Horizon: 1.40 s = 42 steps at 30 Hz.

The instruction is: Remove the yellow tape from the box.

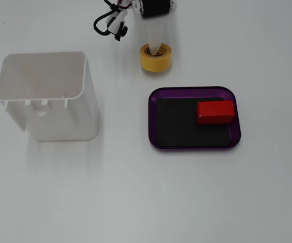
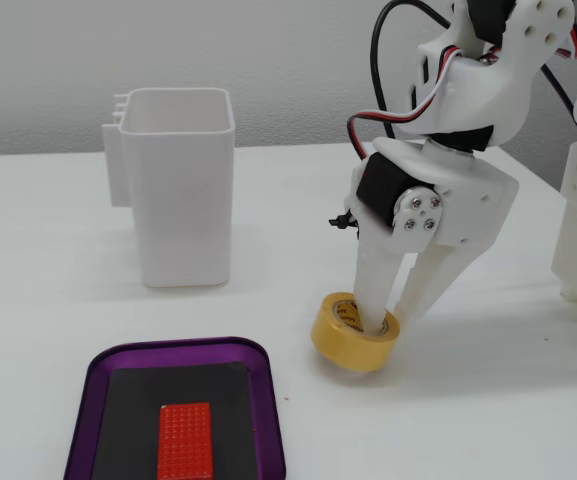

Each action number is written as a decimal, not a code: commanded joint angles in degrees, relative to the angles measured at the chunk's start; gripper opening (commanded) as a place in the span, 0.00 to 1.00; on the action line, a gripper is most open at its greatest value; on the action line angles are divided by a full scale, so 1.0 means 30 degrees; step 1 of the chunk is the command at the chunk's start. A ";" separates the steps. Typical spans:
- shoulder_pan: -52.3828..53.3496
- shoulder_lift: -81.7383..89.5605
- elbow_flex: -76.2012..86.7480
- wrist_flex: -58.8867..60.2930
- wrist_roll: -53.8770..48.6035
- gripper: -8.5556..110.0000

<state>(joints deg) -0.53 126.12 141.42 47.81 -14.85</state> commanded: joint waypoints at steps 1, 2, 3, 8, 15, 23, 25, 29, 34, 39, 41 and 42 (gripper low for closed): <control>-0.0088 0.0527 0.0146 -0.0176 -0.0117 0.08; -0.0146 0.0527 0.0410 -0.0205 -0.0117 0.08; -0.0205 0.0527 0.0645 -0.0205 -0.0117 0.09; -0.0059 0.0557 0.1729 -0.0937 -0.0117 0.11; -0.0088 0.0879 0.0557 0.0703 0.0088 0.16; -0.0088 0.0879 -0.5801 0.6182 0.0176 0.20; -0.0264 0.0879 -0.6855 0.7471 0.0176 0.20; -0.0381 0.0908 -0.7734 0.9756 0.0029 0.20; -0.0381 0.2168 -0.7412 1.0049 0.0117 0.20; -0.0410 0.6504 -0.6650 1.0313 0.0176 0.20; -0.0410 0.8818 -0.6006 1.0313 0.0146 0.20; -0.0381 1.0020 -0.5537 1.0313 0.0146 0.20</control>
<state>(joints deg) -1.76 146.95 123.31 78.40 -14.68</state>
